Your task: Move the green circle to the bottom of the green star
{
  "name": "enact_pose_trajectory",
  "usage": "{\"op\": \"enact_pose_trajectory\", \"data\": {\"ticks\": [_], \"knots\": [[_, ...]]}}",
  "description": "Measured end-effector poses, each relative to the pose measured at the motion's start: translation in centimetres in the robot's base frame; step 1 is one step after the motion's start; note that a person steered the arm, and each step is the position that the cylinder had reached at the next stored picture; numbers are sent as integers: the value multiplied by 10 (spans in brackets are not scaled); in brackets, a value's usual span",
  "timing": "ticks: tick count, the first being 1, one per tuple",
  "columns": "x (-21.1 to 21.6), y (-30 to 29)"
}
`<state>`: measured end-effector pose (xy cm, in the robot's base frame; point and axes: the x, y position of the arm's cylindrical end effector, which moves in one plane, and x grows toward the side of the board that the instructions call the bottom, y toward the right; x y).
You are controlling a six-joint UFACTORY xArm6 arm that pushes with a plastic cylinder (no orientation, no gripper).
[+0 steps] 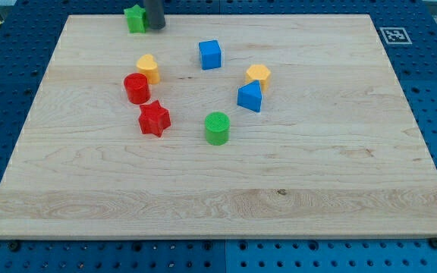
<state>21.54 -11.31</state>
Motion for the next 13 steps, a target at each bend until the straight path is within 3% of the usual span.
{"op": "enact_pose_trajectory", "data": {"ticks": [1,3,4,5,6,7,8,9,10,13], "knots": [[-23,5],[-23,-59],[-23,-49],[-23,34],[19,122],[119,185],[214,228],[287,235],[317,218],[276,97]]}}
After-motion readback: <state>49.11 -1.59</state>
